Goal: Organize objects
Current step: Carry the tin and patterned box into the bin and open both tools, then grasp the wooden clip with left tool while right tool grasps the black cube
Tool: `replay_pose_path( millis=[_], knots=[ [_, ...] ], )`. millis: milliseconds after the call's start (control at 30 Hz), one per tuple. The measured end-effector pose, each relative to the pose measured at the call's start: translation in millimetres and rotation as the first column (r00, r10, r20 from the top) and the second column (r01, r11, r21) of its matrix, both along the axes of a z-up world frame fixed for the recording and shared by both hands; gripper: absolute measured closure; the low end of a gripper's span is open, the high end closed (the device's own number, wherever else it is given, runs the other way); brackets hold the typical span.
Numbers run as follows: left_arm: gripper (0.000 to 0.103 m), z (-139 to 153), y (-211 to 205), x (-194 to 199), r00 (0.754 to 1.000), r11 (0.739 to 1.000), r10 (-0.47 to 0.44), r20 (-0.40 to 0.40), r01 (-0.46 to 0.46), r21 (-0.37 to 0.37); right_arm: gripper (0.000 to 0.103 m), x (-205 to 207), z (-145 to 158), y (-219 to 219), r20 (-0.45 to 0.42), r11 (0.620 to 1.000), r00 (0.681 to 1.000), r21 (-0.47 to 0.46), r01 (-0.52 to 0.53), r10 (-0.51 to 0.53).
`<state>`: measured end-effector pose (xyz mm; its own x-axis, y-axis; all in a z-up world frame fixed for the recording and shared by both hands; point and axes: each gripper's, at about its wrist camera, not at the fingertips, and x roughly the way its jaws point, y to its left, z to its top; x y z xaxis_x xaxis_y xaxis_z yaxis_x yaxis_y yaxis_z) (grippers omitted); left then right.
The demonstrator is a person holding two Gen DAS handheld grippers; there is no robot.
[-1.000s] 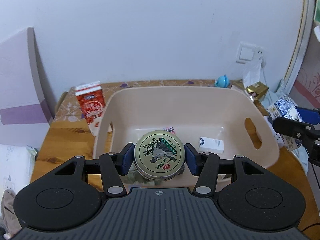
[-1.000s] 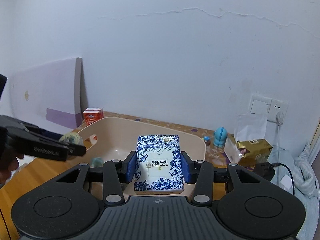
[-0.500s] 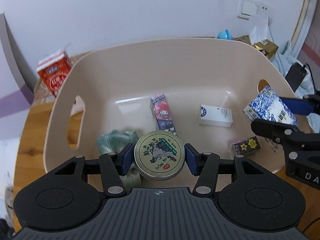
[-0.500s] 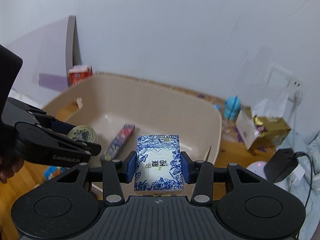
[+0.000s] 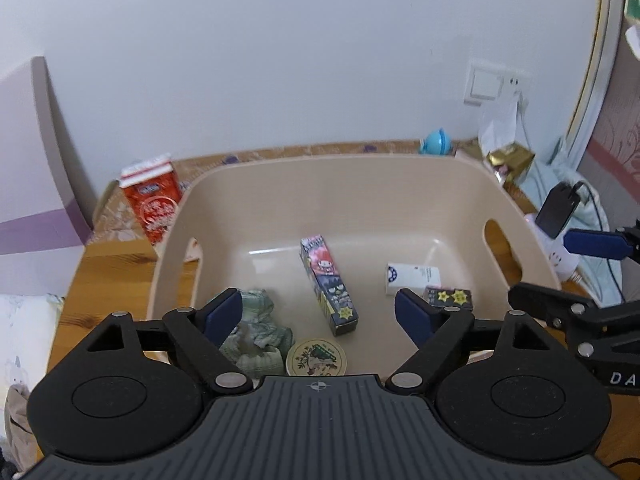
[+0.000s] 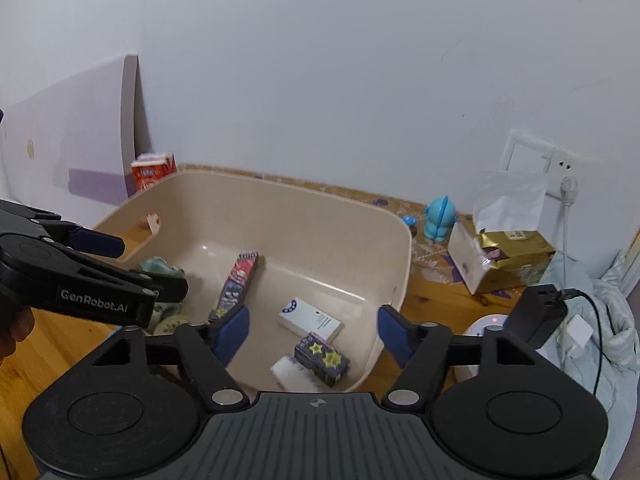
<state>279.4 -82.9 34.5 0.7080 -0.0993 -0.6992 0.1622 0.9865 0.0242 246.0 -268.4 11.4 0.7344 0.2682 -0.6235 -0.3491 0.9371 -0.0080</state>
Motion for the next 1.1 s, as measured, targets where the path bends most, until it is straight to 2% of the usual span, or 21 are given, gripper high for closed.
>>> replay_pose_path(
  millis=[200,400,700,1100],
  knots=[
    [0.013,16,15,-34,0.999,1.0,0.012,0.05,-0.012,0.0,0.011,-32,13,-5,0.046,1.0,0.999,0.013,-0.01,0.009],
    [0.011,11,37,-67,0.998,0.999,0.033,0.051,-0.034,0.013,0.003,-59,13,-6,0.053,0.999,0.998,0.014,-0.029,0.029],
    [0.011,-38,64,-84,0.995,0.996,0.079,-0.054,-0.077,0.047,0.0,-74,-20,2,-0.026,0.998,0.998,-0.042,-0.055,0.054],
    [0.011,-97,76,-71,0.984,0.994,0.101,-0.15,-0.092,0.066,0.0,-61,-80,16,-0.147,0.992,0.987,-0.101,-0.082,0.067]
  ],
)
